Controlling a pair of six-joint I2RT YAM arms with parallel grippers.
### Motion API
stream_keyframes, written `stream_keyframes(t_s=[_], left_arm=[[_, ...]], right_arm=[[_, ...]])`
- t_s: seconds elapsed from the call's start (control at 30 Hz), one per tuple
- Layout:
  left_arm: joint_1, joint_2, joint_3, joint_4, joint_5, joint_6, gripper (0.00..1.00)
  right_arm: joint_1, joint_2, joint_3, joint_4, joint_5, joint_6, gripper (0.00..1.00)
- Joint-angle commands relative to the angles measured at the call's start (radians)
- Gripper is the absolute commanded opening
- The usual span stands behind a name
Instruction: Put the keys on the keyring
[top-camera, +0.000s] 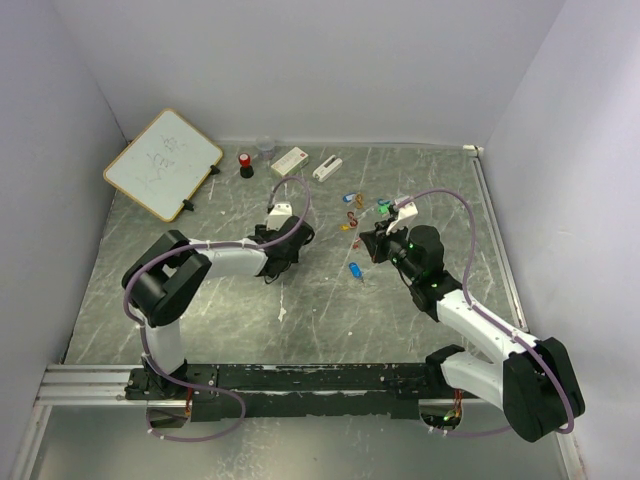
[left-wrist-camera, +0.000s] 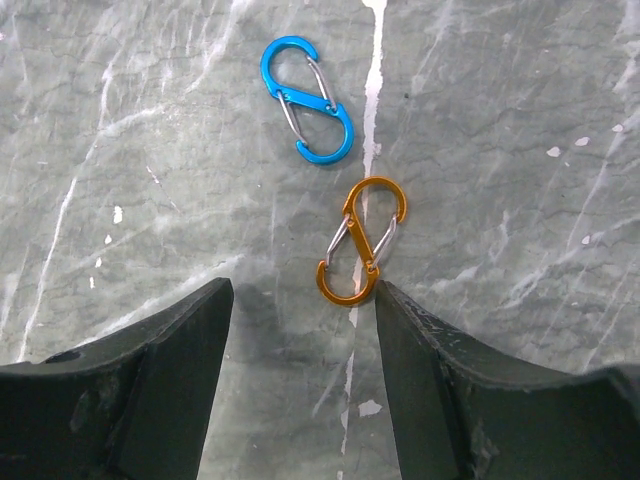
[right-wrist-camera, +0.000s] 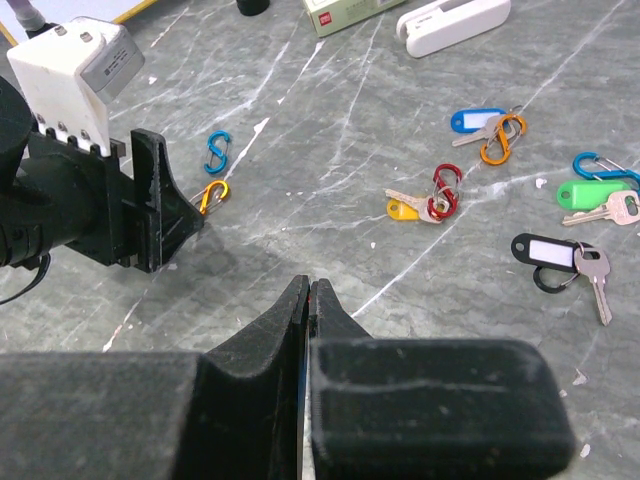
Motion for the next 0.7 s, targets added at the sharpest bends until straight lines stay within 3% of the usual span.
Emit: stream_keyframes(t_s=[0.0, 0.33, 0.67], left_arm=[[-0.007, 0.021, -0.003, 0.033, 0.061, 0.079, 0.68], [-0.007, 0.060, 0.012, 0.089, 0.139, 0.152, 0.56], [-0.005, 0.094, 0.025, 0.100, 0.135, 0.166, 0.55]], right_arm=[[0.003, -0.013, -0.005, 0.023, 0.011, 0.002, 0.00], [0.003, -0.006, -0.003, 0.022, 0.008, 0.004, 0.00], [0.004, -0.007, -0.002, 0.019, 0.009, 0.002, 0.00]])
